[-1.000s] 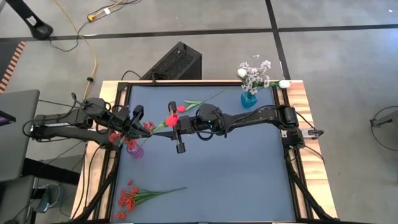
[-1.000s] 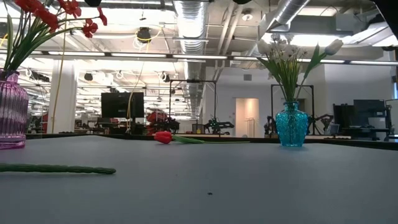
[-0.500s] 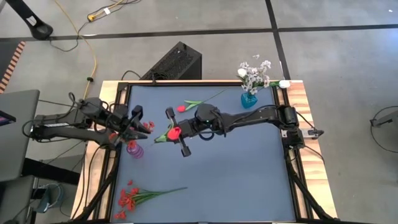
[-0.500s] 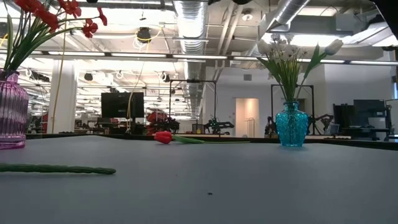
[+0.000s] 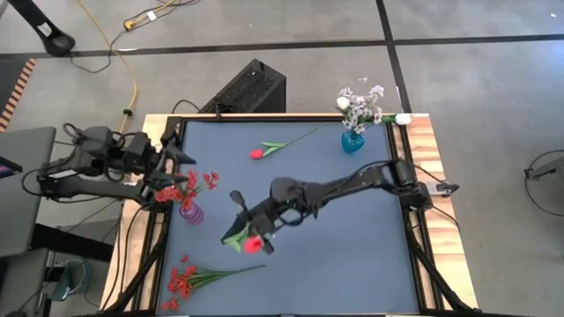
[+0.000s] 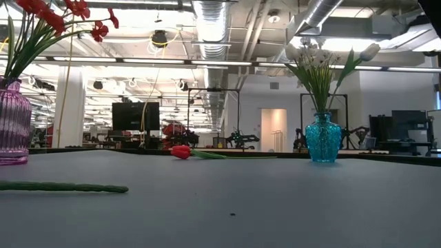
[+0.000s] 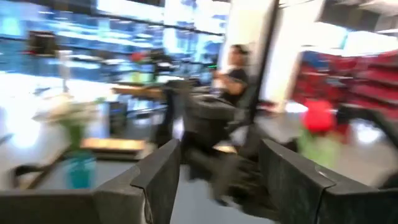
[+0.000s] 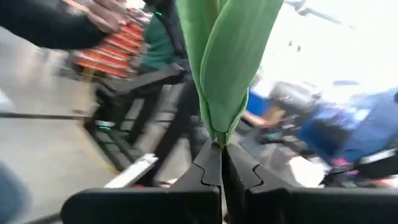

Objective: Sort flowers into vase by color
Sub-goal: Put the right red flower into the purple vase

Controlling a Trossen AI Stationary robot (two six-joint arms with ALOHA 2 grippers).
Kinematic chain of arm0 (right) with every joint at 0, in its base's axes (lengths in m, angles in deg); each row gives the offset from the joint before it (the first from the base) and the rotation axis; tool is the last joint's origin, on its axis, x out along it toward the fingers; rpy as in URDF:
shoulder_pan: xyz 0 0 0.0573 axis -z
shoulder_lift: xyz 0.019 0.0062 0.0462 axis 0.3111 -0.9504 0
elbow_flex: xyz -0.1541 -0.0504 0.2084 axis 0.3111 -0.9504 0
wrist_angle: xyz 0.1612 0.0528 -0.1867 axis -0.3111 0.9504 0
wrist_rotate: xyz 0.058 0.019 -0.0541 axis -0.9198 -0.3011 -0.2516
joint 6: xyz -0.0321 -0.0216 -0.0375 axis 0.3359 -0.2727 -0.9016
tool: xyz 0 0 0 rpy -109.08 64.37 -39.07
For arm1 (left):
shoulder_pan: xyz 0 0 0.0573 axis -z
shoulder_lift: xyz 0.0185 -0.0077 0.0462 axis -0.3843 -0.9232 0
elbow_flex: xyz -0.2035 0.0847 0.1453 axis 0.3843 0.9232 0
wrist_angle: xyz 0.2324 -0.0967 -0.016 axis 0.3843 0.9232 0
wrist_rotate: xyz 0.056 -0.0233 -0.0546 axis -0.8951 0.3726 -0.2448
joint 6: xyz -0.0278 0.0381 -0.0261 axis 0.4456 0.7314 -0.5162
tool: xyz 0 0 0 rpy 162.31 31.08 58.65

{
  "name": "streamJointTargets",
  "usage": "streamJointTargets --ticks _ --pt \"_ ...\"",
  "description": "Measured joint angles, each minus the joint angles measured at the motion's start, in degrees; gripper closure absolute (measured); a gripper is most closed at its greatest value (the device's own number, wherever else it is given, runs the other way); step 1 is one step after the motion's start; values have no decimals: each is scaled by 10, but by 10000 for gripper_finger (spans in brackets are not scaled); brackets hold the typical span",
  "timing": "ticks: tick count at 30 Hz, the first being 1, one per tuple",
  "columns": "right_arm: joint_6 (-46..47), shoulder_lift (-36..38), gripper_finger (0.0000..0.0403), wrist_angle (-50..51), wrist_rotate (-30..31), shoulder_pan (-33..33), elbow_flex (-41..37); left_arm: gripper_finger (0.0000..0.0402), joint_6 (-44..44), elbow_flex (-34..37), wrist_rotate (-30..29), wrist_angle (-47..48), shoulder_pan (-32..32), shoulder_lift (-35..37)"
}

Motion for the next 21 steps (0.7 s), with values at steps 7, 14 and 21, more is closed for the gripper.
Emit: streamJointTargets --ticks 7,14,21 --pt "-94 -90 382 -155 133 -7 0 197 4 -3 -68 43 0 27" --pt "-29 -129 382 -168 128 27 54 198 -1 -2 -83 75 0 32" --pt "18 -166 382 -158 105 44 108 198 -1 4 -86 82 0 31"
